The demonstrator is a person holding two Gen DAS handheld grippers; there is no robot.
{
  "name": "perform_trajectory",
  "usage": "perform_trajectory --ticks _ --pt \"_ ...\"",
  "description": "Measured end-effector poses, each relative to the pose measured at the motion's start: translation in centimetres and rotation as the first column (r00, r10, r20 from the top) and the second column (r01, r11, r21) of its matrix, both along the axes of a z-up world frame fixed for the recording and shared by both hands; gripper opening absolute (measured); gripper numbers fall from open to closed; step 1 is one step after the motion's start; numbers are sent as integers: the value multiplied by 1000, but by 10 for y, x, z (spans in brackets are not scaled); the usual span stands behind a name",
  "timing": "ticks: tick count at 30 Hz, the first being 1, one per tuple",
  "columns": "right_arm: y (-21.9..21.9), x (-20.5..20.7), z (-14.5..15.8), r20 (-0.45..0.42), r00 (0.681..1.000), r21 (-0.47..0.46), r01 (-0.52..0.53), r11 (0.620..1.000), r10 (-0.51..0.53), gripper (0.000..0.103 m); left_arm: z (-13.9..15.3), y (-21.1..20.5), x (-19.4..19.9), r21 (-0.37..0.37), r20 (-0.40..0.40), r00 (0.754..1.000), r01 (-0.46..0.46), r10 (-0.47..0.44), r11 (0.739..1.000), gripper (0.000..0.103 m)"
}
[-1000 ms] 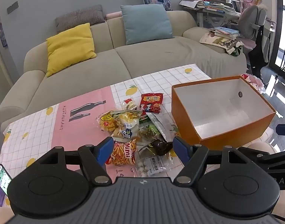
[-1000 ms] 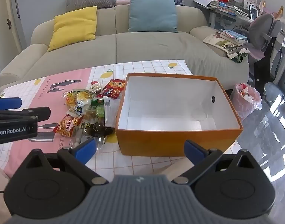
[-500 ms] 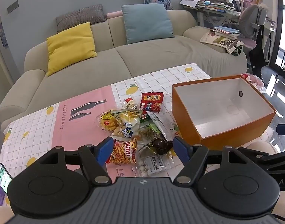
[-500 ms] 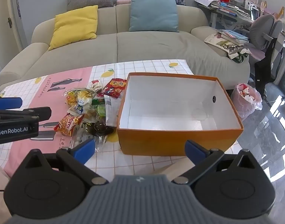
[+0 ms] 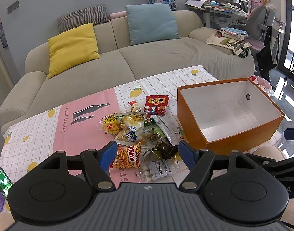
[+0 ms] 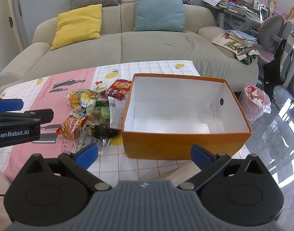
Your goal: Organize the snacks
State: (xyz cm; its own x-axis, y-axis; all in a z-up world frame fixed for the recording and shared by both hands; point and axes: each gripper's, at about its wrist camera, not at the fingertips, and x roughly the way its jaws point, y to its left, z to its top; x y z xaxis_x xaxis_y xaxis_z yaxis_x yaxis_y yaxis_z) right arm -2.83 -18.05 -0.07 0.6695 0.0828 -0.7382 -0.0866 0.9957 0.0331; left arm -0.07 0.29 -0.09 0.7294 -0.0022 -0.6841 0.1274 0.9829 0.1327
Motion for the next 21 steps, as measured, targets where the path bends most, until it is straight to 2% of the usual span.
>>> perform_trajectory --ticks 13,21 --pt "4 0 -8 -1 1000 -1 0 1000 0 100 -3 -4 -1 -2 -5 1000 -3 3 1000 85" --pt "0 -1 -1 -2 1000 -2 -5 1000 5 100 -2 -4 -1 -3 -6 1000 -3 2 1000 85"
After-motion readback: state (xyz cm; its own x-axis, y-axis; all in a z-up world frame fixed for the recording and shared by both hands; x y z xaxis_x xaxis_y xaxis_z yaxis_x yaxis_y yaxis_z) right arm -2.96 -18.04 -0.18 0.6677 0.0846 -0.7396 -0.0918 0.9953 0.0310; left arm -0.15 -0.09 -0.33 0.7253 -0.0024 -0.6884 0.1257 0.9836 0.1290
